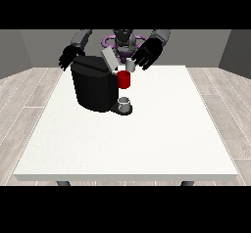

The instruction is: Insert the coffee pod into the coffee machine and close the lid

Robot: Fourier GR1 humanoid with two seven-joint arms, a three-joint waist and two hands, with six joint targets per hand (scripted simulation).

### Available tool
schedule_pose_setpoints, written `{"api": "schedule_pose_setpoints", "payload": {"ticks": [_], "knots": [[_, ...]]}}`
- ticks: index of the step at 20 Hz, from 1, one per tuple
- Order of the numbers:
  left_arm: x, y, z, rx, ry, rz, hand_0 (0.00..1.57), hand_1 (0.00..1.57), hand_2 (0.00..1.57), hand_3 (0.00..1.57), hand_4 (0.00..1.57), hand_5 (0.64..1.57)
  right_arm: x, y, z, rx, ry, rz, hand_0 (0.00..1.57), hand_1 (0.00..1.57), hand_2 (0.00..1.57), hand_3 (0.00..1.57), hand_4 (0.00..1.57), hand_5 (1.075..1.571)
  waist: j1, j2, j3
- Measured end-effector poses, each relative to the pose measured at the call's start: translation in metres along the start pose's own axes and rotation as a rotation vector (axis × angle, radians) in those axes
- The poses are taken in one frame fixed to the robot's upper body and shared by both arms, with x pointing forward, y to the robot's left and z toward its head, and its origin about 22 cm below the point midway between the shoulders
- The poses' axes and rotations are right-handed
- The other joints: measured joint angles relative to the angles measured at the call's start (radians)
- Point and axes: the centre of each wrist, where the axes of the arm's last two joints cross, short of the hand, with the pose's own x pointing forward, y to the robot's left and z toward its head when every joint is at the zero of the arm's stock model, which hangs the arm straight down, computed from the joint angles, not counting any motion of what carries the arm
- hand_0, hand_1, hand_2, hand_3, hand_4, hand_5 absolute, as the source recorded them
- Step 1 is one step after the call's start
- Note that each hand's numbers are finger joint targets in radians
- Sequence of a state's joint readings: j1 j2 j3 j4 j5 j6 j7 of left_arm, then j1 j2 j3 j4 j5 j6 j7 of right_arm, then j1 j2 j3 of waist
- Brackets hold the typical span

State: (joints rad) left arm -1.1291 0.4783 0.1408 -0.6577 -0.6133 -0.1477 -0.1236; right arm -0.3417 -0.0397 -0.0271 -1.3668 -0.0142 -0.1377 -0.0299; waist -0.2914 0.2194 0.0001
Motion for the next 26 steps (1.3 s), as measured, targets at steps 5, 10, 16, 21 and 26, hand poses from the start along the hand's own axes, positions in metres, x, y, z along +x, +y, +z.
{"api": "schedule_pose_setpoints", "payload": {"ticks": [5, 10, 16, 21, 26], "knots": [[0.002, 0.001, -0.002, -0.001, -0.006, -0.004, 1.29, 1.29, 1.32, 1.22, 0.5, 1.571, -0.002, -0.003, 0.004, -0.008, -0.011, -0.004, 0.0, 0.0, 0.0, 0.0, 0.52, 1.571, -0.012, 0.014, -0.0001], [0.006, -0.005, -0.005, -0.014, 0.005, -0.009, 1.27, 1.27, 1.3, 1.22, 0.51, 1.571, 0.002, -0.002, 0.003, -0.016, -0.003, -0.005, 0.0, 0.0, 0.0, 0.0, 0.54, 1.571, -0.016, 0.016, 0.0], [0.016, -0.021, -0.008, -0.043, -0.022, -0.016, 1.18, 1.18, 1.25, 1.18, 0.49, 1.571, -0.001, -0.002, 0.003, -0.049, -0.002, -0.014, 0.0, 0.0, 0.0, 0.0, 0.52, 1.571, 0.004, 0.017, 0.0001], [0.017, -0.021, -0.009, -0.034, -0.033, -0.019, 1.19, 1.19, 1.27, 1.2, 0.51, 1.571, -0.004, -0.004, 0.005, -0.051, -0.011, -0.016, 0.0, 0.0, 0.0, 0.0, 0.53, 1.571, 0.001, 0.03, 0.0003], [0.015, -0.023, -0.009, -0.041, -0.021, -0.026, 1.18, 1.18, 1.25, 1.19, 0.49, 1.571, -0.003, -0.01, 0.004, -0.053, -0.014, -0.025, 0.0, 0.0, 0.0, 0.0, 0.44, 1.571, 0.003, 0.028, 0.0003]]}}
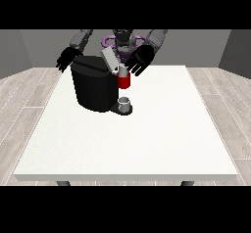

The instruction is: Insert the coffee pod into the coffee machine and close the lid

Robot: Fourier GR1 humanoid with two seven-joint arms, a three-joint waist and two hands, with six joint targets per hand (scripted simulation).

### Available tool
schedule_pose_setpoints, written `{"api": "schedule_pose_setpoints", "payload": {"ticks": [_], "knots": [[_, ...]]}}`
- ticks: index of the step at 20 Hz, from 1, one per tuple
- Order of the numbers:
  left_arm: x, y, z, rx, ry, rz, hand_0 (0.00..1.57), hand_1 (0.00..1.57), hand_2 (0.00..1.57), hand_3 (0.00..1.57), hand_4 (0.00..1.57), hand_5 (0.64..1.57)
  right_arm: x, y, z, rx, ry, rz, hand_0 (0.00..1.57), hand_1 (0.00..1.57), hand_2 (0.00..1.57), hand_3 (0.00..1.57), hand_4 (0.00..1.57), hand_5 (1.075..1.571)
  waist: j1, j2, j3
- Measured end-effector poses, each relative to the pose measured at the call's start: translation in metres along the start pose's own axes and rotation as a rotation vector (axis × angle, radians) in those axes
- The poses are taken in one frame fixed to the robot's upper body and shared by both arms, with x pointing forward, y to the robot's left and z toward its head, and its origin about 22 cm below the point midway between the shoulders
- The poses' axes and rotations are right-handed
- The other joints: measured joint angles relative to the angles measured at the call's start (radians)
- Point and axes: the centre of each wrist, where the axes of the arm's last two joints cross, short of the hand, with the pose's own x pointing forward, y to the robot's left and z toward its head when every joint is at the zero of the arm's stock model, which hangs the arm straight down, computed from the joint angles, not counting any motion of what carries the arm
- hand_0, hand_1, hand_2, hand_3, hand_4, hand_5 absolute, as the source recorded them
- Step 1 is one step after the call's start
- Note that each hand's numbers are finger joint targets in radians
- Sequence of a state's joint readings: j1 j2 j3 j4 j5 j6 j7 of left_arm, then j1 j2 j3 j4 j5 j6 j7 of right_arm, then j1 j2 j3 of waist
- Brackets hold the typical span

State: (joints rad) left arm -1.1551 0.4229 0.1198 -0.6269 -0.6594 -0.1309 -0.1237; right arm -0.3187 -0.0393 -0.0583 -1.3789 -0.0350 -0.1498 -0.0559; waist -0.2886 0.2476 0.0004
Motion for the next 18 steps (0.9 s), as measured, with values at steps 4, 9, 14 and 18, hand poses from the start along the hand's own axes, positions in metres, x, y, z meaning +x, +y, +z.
{"api": "schedule_pose_setpoints", "payload": {"ticks": [4, 9, 14, 18], "knots": [[0.003, -0.001, -0.002, -0.007, 0.009, 0.003, 1.24, 1.24, 1.28, 1.2, 0.49, 1.571, -0.003, -0.003, 0.0, -0.002, -0.006, -0.001, 0.0, 0.0, 0.0, 0.0, 0.44, 1.571, 0.002, 0.003, 0.0001], [0.0, 0.004, -0.001, -0.013, 0.016, 0.006, 1.22, 1.22, 1.25, 1.15, 0.47, 1.571, 0.002, -0.001, 0.0, 0.001, -0.016, 0.0, 0.0, 0.0, 0.0, 0.0, 0.45, 1.571, -0.006, 0.01, 0.0006], [-0.003, 0.008, -0.001, -0.022, 0.017, 0.009, 1.13, 1.13, 1.17, 1.03, 0.44, 1.571, 0.005, -0.003, -0.001, -0.004, -0.011, 0.002, 0.0, 0.0, 0.0, 0.0, 0.36, 1.571, -0.01, 0.014, 0.0005], [-0.003, 0.012, 0.0, -0.022, 0.008, -0.014, 1.11, 1.11, 1.15, 0.98, 0.41, 1.571, 0.005, -0.005, -0.001, -0.007, -0.008, 0.01, 0.0, 0.0, 0.0, 0.0, 0.34, 1.571, -0.008, 0.021, 0.0006]]}}
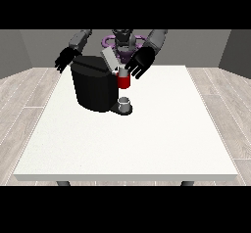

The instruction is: Insert the coffee pod into the coffee machine and close the lid

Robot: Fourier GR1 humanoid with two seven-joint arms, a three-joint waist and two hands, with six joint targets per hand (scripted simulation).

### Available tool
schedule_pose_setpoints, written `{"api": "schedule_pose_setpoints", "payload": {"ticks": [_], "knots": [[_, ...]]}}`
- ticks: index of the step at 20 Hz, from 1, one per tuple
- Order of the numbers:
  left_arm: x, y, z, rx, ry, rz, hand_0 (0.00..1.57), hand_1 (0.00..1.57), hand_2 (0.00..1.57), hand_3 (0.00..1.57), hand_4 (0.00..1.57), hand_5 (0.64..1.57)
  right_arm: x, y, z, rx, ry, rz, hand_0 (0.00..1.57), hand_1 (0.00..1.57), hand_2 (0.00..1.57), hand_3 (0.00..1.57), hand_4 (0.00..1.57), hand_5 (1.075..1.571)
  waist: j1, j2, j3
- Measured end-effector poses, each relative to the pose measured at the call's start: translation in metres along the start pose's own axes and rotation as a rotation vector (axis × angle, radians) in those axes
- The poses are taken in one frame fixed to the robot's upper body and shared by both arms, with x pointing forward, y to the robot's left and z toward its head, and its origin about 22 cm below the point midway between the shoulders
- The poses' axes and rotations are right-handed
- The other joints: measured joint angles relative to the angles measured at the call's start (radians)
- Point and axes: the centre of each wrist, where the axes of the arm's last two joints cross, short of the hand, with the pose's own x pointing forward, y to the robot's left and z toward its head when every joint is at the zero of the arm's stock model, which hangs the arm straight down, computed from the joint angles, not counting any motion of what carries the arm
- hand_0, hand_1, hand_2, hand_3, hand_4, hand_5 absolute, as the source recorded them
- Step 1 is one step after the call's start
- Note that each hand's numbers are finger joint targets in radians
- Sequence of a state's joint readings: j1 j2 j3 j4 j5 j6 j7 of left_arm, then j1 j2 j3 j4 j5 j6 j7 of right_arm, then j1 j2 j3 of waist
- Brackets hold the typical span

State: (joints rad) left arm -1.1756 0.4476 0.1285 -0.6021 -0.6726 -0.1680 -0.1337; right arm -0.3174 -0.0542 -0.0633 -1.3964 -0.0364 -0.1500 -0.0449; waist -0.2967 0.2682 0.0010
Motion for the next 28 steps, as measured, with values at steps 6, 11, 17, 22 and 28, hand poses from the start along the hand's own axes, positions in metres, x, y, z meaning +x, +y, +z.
{"api": "schedule_pose_setpoints", "payload": {"ticks": [6, 11, 17, 22, 28], "knots": [[0.002, 0.001, -0.001, 0.012, -0.012, -0.03, 1.05, 1.05, 1.12, 0.96, 0.36, 1.571, 0.005, 0.009, -0.001, -0.001, -0.012, -0.006, 0.0, 0.0, 0.0, 0.0, 0.43, 1.571, 0.006, 0.004, 0.0007], [0.008, 0.003, -0.002, 0.016, -0.033, -0.044, 0.91, 0.91, 1.02, 0.86, 0.36, 1.571, -0.002, 0.003, -0.002, -0.012, -0.013, -0.004, 0.0, 0.0, 0.0, 0.0, 0.46, 1.571, 0.019, 0.008, 0.0004], [0.001, 0.001, 0.001, -0.033, -0.038, -0.096, 0.0, 0.0, 0.0, 0.0, 0.0, 1.571, -0.005, 0.004, 0.002, -0.015, -0.01, 0.0, 0.0, 0.0, 0.0, 0.0, 0.42, 1.571, 0.018, 0.002, 0.001], [0.003, 0.002, 0.001, -0.055, -0.037, -0.128, 0.0, 0.0, 0.0, 0.0, 0.0, 1.571, -0.01, 0.004, 0.003, -0.023, -0.003, -0.005, 0.0, 0.0, 0.0, 0.0, 0.35, 1.571, 0.021, 0.0, 0.0009], [0.0, -0.014, 0.002, -0.094, -0.03, -0.126, 0.0, 0.0, 0.0, 0.0, 0.0, 1.571, -0.013, 0.001, 0.004, -0.039, 0.039, 0.006, 0.0, 0.0, 0.0, 0.0, 0.42, 1.571, 0.04, -0.041, -0.0003]]}}
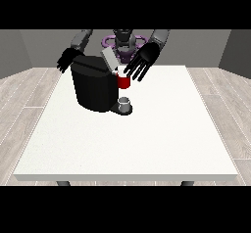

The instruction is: Insert the coffee pod into the coffee machine and close the lid

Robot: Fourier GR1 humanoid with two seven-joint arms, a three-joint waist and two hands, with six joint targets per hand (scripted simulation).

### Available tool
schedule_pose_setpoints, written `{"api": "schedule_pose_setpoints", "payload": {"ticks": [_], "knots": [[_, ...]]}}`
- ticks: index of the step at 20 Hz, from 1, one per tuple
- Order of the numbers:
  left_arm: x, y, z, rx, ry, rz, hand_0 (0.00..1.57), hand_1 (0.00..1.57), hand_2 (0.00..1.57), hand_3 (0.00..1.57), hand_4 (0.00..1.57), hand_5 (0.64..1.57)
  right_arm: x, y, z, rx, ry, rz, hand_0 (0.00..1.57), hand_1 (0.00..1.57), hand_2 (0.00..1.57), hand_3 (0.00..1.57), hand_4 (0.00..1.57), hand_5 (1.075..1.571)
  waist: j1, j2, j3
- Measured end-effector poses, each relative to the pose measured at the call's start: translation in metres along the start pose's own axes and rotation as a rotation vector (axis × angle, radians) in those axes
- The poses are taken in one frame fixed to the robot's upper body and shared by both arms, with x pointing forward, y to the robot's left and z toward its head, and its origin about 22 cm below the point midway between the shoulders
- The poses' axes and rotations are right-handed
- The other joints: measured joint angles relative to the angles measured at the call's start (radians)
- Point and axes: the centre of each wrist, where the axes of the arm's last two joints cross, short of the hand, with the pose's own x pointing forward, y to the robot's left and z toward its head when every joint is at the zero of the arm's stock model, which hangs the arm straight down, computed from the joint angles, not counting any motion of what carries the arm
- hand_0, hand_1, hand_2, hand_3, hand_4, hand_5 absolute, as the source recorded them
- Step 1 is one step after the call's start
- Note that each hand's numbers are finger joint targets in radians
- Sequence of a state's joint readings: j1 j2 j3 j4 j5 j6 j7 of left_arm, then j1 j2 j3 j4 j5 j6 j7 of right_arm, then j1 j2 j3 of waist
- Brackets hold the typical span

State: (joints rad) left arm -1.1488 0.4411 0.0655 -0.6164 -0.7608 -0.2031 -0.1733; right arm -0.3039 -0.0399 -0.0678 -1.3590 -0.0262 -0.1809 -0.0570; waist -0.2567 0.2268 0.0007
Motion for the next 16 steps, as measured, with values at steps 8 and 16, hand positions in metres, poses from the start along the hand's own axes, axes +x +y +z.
{"api": "schedule_pose_setpoints", "payload": {"ticks": [8, 16], "knots": [[0.007, -0.024, -0.001, -0.056, -0.003, 0.037, 0.0, 0.0, 0.0, 0.0, 0.0, 1.571, -0.028, -0.015, 0.012, -0.052, 0.061, -0.013, 0.0, 0.0, 0.0, 0.0, 0.41, 1.571, 0.058, -0.08, -0.0004], [-0.015, -0.085, 0.014, -0.032, 0.017, 0.453, 0.0, 0.0, 0.0, 0.0, 0.24, 1.571, -0.048, -0.04, 0.034, -0.115, 0.142, -0.009, 0.0, 0.0, 0.0, 0.0, 0.4, 1.571, 0.134, -0.218, -0.0014]]}}
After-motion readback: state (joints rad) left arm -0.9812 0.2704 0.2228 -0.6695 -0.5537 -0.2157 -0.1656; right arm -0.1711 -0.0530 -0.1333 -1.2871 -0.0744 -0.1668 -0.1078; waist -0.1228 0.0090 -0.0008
